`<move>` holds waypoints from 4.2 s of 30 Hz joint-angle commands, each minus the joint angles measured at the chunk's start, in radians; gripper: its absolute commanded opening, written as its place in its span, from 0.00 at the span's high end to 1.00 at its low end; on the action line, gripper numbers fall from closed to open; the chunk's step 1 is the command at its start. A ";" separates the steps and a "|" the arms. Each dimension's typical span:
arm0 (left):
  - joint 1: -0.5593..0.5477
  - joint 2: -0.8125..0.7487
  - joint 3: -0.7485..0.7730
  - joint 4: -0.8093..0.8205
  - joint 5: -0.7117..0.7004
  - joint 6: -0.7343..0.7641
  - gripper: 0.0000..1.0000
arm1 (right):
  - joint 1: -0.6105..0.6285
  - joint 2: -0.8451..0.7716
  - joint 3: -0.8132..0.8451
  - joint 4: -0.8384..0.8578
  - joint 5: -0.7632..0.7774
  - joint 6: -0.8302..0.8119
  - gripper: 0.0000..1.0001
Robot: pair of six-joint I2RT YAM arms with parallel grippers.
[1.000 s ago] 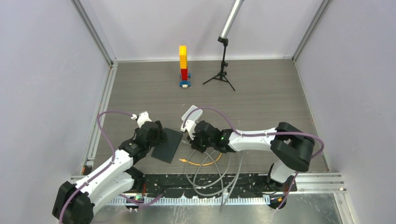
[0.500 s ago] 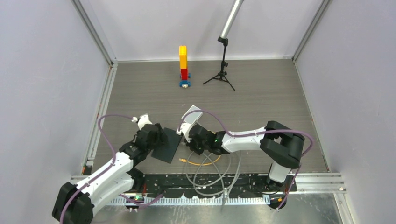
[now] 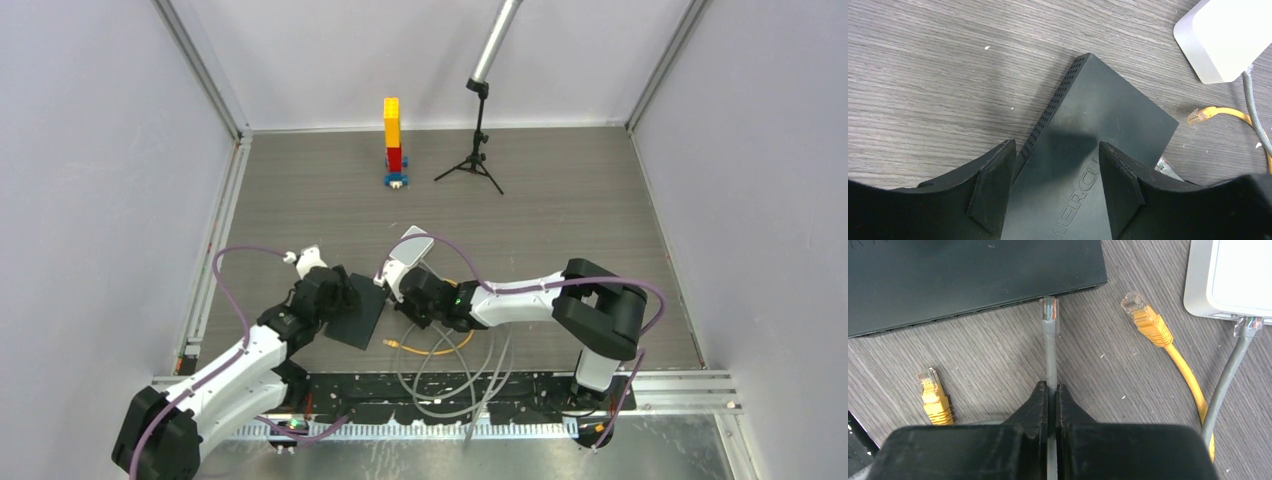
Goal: Insert the plug into the switch port
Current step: Insert the connector into the switch port.
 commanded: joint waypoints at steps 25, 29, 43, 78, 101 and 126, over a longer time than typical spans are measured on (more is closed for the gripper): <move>0.005 0.036 0.003 0.103 0.036 0.017 0.36 | 0.044 -0.013 0.018 0.108 0.031 -0.055 1.00; 0.005 0.039 0.004 0.104 0.036 0.017 0.36 | 0.047 -0.020 0.015 0.113 0.021 -0.061 0.99; 0.005 0.041 0.003 0.113 0.036 0.017 0.36 | 0.068 -0.028 0.007 0.119 -0.053 -0.087 1.00; 0.005 0.063 0.028 0.120 0.038 0.038 0.32 | 0.072 0.030 -0.003 0.145 0.178 -0.092 0.99; 0.005 0.166 -0.007 0.379 0.266 0.125 0.37 | 0.072 0.083 -0.009 0.306 0.094 -0.151 0.99; 0.005 0.296 0.054 0.399 0.430 0.206 0.33 | 0.049 0.105 -0.095 0.425 0.125 -0.236 0.99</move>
